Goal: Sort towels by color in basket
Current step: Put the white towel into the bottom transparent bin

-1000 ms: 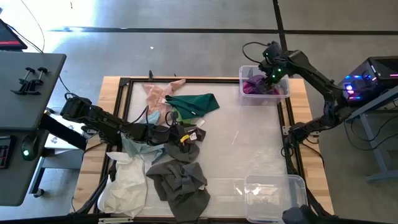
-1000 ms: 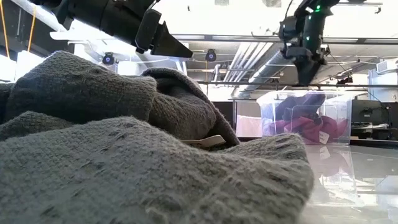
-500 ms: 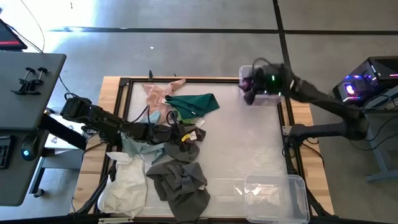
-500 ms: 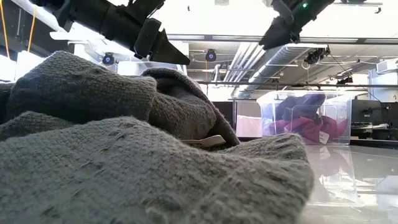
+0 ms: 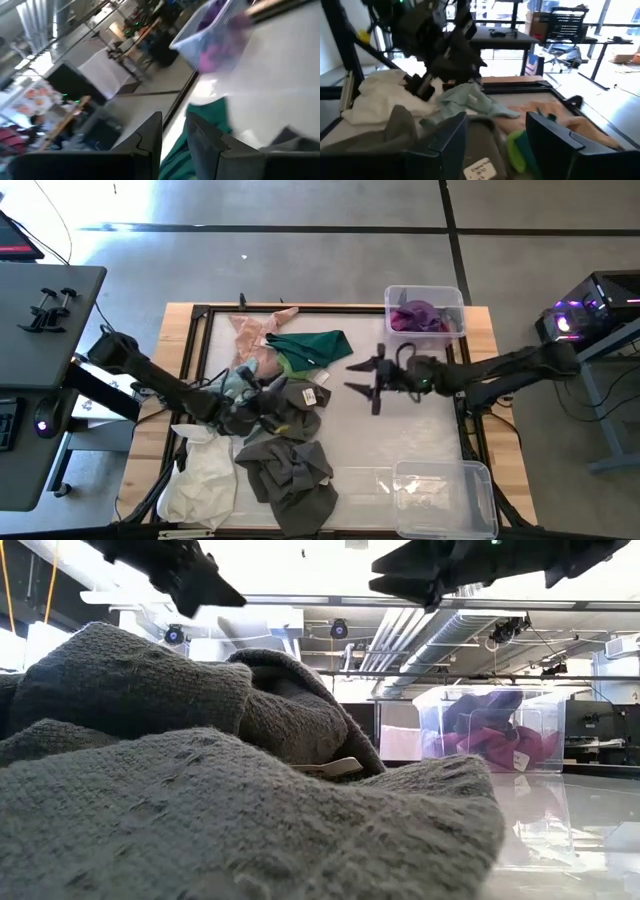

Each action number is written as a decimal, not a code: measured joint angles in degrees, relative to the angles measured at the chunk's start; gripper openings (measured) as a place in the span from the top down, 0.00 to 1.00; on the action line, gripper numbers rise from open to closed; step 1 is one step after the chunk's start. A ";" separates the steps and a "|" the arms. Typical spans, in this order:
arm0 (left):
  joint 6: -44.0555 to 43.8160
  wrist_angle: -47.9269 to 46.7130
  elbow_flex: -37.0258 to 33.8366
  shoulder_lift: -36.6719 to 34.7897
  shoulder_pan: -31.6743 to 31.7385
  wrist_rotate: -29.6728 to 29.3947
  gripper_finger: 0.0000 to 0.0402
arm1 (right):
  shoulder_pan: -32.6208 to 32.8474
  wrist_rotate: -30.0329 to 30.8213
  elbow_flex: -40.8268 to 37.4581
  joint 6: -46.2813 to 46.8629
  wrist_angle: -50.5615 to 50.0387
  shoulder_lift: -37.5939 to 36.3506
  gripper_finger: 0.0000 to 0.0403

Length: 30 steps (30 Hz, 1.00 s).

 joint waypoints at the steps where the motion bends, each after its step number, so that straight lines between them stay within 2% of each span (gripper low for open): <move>1: -1.80 -1.29 0.00 -0.54 -0.85 0.12 0.82 | 0.51 -0.02 0.79 -0.77 0.76 1.88 0.51; 6: -13.01 -11.61 -0.02 -2.94 -4.73 0.69 0.82 | 1.63 -0.03 4.67 -2.76 0.80 8.90 0.51; 9: -20.58 -17.52 -0.02 -5.19 -6.99 5.02 0.82 | 2.03 -0.03 6.09 -2.76 0.59 11.95 0.51; 13: -24.60 -21.69 2.22 -8.54 -9.77 19.00 0.82 | 2.23 -0.05 6.57 -2.76 0.75 14.38 0.51; 16: -30.47 -31.03 6.91 -8.98 -10.86 28.64 0.82 | 2.22 -0.05 6.57 -1.79 0.75 15.00 0.51; 19: -43.06 -46.33 12.63 -7.89 -11.11 37.67 0.82 | 2.23 -0.07 6.57 -1.23 0.68 15.02 0.51; 22: -58.10 -64.37 17.09 -4.64 -11.13 42.90 0.83 | 2.23 -0.09 6.57 -1.97 0.68 15.02 0.51; 24: -69.05 -72.94 18.56 -2.03 -11.10 50.12 0.85 | 2.21 -0.11 6.57 -3.53 0.71 15.02 0.51; 27: -81.08 -78.74 18.74 1.85 -11.46 66.31 0.87 | 2.21 -0.15 6.57 -5.12 0.70 15.02 0.51; 30: -88.65 -77.67 18.71 5.86 -13.80 76.24 0.88 | 2.19 -1.21 6.57 -7.45 1.31 15.05 0.51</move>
